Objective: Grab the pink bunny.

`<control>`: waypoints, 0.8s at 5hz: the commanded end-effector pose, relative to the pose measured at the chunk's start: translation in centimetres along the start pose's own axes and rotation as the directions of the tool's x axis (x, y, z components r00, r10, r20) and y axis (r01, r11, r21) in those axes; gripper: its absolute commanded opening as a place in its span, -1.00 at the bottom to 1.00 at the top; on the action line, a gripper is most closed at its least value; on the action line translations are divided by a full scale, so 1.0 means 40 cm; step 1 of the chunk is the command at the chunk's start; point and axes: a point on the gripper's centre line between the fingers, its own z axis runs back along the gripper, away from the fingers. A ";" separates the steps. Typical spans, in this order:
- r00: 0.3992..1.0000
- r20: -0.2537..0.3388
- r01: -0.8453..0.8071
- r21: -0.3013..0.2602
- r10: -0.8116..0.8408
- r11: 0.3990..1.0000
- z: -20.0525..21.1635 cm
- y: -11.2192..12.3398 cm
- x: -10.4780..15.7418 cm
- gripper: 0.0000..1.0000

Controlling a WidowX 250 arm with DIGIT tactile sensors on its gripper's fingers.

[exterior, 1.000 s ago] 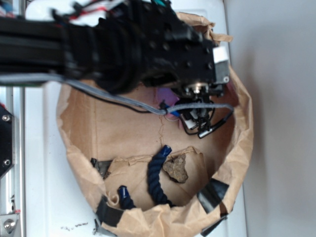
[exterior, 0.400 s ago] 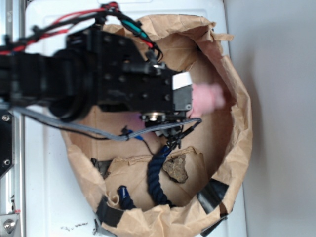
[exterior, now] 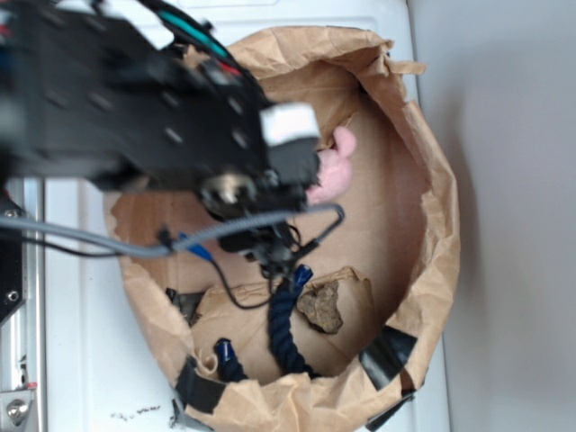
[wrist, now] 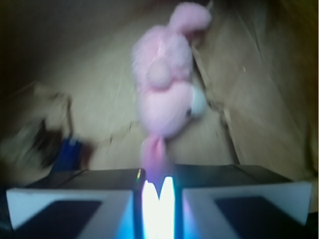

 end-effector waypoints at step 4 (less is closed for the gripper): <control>0.991 0.122 -0.066 0.015 0.063 0.998 -0.061 0.014 0.180 1.00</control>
